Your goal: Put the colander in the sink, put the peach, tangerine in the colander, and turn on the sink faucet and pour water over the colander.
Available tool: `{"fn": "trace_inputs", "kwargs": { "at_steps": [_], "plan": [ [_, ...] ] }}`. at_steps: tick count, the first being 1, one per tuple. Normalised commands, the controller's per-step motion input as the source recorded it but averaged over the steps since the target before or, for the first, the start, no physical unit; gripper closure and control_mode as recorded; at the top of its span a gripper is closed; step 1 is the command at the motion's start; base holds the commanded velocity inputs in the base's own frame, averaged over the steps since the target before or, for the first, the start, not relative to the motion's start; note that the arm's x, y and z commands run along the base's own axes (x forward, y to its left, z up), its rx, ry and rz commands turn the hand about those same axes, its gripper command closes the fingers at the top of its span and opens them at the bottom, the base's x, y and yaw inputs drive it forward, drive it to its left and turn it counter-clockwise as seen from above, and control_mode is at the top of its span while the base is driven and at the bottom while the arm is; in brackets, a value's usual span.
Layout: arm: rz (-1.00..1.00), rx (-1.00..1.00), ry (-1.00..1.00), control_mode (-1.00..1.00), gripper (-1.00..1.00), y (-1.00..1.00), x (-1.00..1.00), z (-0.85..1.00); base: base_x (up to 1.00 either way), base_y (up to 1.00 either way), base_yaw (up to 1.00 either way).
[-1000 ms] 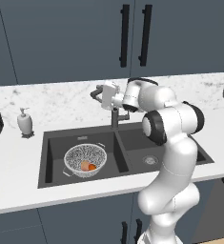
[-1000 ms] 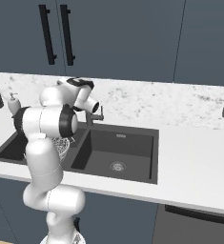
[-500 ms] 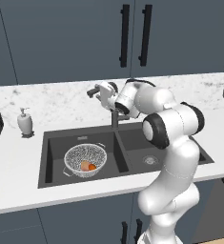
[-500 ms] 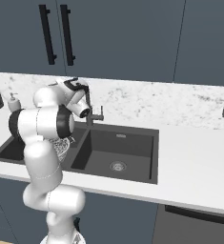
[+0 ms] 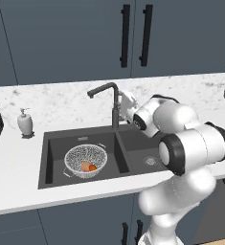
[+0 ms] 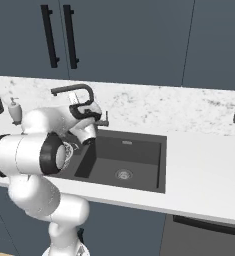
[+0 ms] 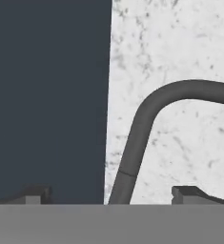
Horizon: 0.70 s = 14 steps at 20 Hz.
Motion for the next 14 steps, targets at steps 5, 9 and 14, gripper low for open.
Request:
{"fn": "trace_inputs", "kwargs": {
  "at_steps": [5,9,14],
  "plan": [
    [-0.17,0.23,0.01,-1.0,-1.0,-1.0,-1.0,0.0,0.0,0.0,0.0],
    [-0.22,0.45,0.33,-1.0,-1.0,-0.9,-0.77,0.13,0.0,0.0,0.0],
    [-0.11,0.52,0.49,-1.0,-1.0,-0.57,-0.19,0.11,0.0,0.0,0.0]
  ]
}}
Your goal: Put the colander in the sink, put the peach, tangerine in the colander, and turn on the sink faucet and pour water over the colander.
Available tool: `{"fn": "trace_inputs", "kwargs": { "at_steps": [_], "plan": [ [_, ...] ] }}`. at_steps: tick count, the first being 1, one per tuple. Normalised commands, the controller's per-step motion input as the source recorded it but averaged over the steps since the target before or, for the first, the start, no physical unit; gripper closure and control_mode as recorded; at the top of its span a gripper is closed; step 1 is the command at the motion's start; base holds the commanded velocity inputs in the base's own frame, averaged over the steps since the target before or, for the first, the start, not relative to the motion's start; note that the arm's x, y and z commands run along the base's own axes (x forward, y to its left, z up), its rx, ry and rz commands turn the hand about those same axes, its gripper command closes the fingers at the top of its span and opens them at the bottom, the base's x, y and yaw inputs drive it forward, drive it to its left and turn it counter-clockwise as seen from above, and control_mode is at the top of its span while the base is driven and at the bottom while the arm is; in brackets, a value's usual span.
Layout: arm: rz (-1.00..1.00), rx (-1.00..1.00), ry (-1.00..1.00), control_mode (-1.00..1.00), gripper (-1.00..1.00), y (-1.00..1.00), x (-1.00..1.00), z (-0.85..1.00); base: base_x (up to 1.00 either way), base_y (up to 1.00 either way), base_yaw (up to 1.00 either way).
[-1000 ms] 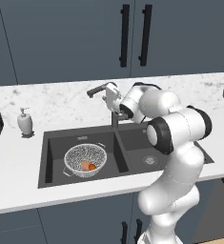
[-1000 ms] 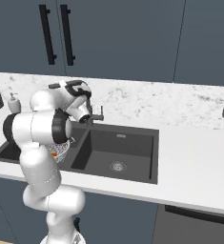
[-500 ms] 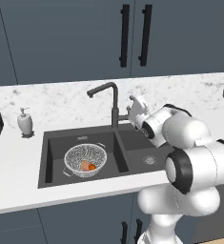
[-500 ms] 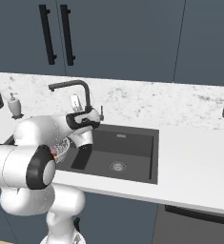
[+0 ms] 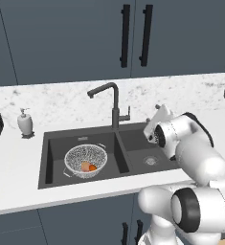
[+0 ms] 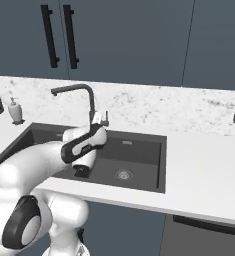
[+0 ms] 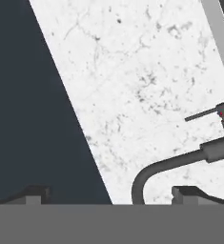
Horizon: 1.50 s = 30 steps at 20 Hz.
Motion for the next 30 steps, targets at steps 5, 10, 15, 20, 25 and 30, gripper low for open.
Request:
{"fn": "trace_inputs", "kwargs": {
  "at_steps": [5,10,15,20,25,30],
  "plan": [
    [0.17,0.74,0.47,-1.0,-1.0,-0.54,0.04,0.0,0.0,0.0,0.0],
    [0.3,0.71,0.45,-1.0,-1.0,-0.37,0.27,-0.06,0.0,0.0,0.0],
    [0.19,0.67,0.1,-1.0,-1.0,-0.13,0.43,-0.14,0.0,0.0,0.0],
    [0.08,0.64,0.0,-1.0,-1.0,-0.09,0.33,-0.17,0.0,0.0,0.0],
    [0.02,0.54,0.0,-1.0,-1.0,0.0,0.36,-0.52,0.0,0.0,0.0],
    [0.01,0.27,-0.14,-1.0,-1.0,0.0,0.2,-0.5,0.0,0.0,0.0]
  ]
}}
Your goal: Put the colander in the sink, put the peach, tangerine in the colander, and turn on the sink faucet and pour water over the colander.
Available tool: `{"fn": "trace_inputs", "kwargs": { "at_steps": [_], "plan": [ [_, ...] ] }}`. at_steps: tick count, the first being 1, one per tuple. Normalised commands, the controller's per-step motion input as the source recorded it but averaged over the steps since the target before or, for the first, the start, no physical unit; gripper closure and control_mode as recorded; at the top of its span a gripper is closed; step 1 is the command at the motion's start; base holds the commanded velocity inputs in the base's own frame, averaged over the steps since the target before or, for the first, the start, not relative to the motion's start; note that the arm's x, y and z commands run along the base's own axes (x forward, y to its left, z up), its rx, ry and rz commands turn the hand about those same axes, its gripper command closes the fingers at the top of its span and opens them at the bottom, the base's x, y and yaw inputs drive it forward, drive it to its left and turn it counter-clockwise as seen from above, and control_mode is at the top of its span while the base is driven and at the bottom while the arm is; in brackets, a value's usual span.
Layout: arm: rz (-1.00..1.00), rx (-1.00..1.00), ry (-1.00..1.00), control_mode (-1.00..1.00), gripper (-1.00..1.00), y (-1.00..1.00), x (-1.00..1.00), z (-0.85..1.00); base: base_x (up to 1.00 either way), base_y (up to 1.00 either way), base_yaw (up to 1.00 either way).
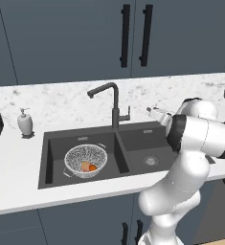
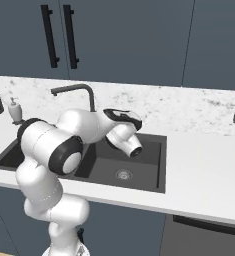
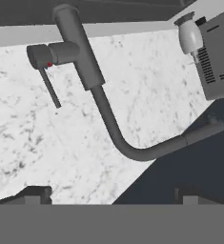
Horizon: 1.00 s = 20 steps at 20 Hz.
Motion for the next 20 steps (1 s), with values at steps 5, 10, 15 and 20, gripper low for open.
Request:
{"fn": "trace_inputs", "kwargs": {
  "at_steps": [5,10,15,20],
  "plan": [
    [0.0,-0.05,-0.33,-1.0,-1.0,0.12,0.0,-0.25,0.0,0.0,0.0],
    [-0.02,-0.27,-0.2,-1.0,-1.0,0.36,0.01,-0.23,0.0,0.0,0.0],
    [-0.09,-0.28,-0.02,-1.0,-1.0,0.38,0.16,-0.04,0.0,0.0,0.0],
    [-0.13,-0.06,0.0,-1.0,-1.0,0.4,0.4,0.0,0.0,0.0,0.0]
  ]
}}
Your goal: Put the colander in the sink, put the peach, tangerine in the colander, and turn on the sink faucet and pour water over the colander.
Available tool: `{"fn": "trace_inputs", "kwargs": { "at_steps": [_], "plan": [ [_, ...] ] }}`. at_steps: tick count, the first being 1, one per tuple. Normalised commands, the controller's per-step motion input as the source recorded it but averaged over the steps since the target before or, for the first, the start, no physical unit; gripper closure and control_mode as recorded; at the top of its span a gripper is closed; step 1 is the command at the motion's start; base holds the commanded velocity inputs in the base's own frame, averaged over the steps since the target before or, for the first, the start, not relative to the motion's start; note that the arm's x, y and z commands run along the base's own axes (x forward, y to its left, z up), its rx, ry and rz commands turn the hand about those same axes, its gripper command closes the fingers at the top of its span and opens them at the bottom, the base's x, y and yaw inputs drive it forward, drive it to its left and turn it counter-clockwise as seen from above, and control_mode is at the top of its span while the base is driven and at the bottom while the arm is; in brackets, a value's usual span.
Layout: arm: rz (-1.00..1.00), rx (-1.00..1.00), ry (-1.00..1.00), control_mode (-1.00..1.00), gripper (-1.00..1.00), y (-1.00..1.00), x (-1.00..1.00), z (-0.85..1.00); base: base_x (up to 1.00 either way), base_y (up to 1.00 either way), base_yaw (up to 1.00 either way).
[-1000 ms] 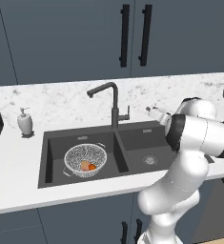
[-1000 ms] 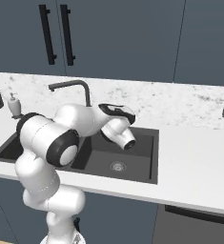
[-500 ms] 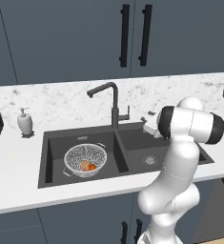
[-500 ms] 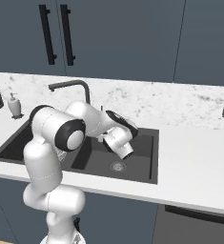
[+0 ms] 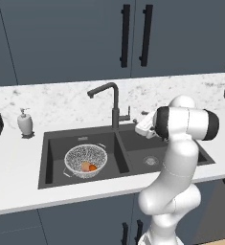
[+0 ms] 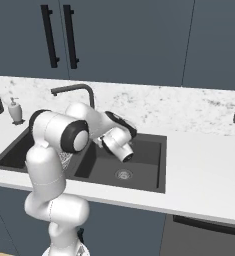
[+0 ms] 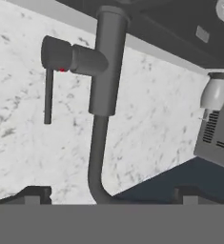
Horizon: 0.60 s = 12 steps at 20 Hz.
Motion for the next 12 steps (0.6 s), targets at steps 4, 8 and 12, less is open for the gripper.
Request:
{"fn": "trace_inputs", "kwargs": {
  "at_steps": [4,8,12],
  "plan": [
    [-0.15,0.0,0.0,-1.0,-1.0,0.23,0.39,0.0,0.0,0.0,0.0],
    [-0.13,0.0,0.14,-1.0,-1.0,0.05,0.43,0.03,0.0,0.0,0.0],
    [-0.1,0.0,0.19,-1.0,-1.0,-0.22,0.39,0.0,0.0,0.0,0.0]
  ]
}}
